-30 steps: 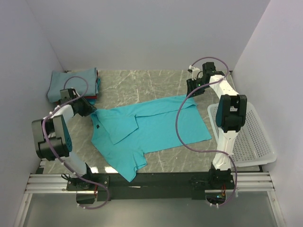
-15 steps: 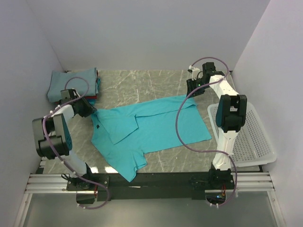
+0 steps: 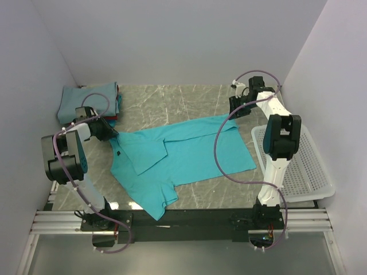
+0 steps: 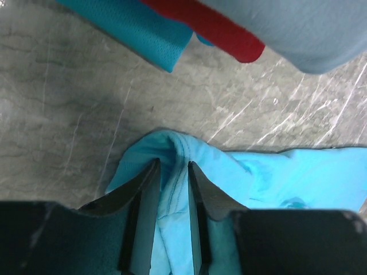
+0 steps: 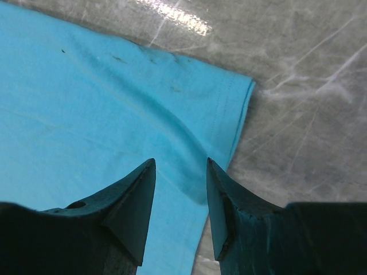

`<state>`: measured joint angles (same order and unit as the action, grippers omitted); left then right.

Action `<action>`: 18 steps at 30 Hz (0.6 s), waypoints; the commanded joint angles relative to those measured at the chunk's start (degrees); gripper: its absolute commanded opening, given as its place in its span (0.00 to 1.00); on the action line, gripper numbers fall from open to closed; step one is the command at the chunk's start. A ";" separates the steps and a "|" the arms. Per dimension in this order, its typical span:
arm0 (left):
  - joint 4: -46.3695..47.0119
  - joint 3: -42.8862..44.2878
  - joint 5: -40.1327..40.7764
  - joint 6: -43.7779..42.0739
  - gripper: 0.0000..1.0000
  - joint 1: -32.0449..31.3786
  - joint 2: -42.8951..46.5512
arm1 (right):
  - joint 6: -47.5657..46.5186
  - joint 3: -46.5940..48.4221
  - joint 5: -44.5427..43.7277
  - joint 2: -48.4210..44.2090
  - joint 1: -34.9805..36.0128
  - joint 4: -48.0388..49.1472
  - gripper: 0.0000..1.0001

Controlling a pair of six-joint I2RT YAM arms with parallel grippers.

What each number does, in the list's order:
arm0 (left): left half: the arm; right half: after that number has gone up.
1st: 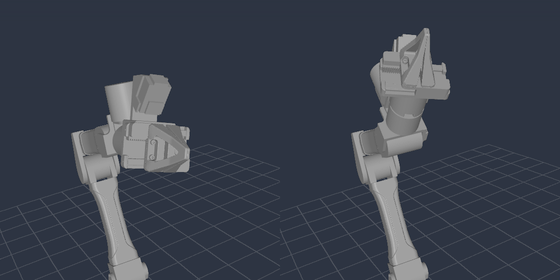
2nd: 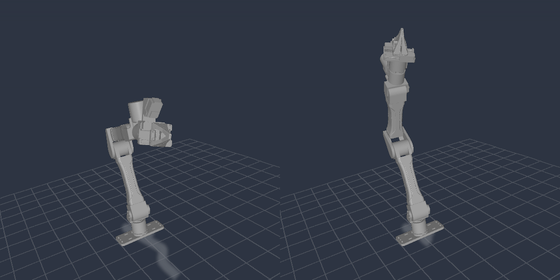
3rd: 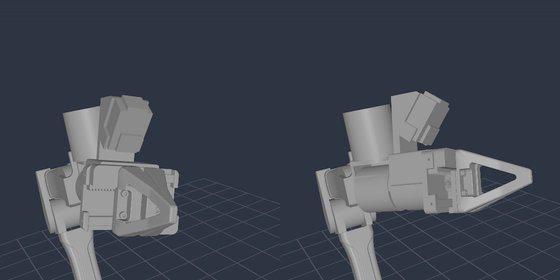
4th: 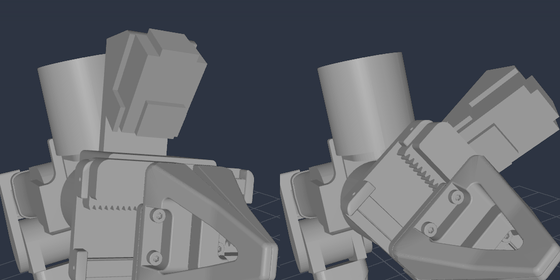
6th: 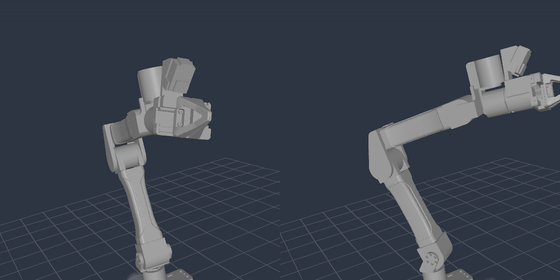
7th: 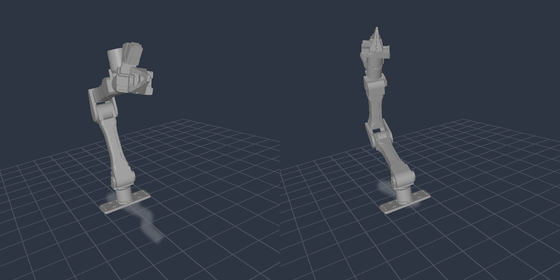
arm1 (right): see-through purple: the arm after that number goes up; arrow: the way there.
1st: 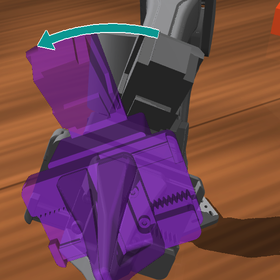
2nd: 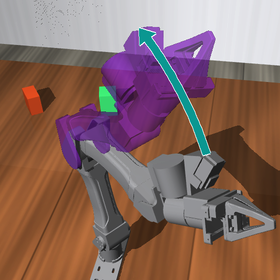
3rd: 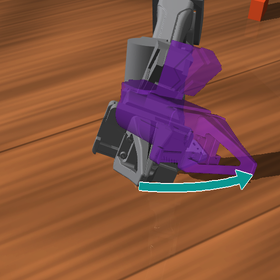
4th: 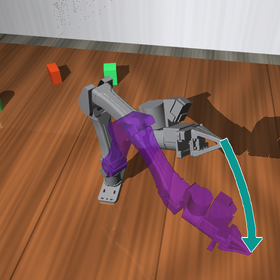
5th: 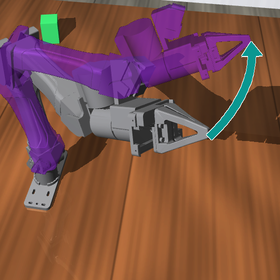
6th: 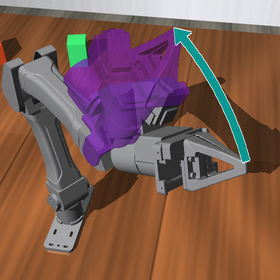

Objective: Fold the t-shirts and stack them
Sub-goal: Fold the tshirt

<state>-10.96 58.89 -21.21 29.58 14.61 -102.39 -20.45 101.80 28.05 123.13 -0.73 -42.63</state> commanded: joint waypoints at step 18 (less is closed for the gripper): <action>1.20 1.84 -0.32 -0.23 0.01 0.33 -0.01 | 1.29 6.39 -2.83 3.69 -0.41 -2.19 0.48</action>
<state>-10.70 60.16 -22.79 29.65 14.68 -105.54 -20.12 104.66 26.76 124.79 -1.02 -43.35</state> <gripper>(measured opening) 0.020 0.480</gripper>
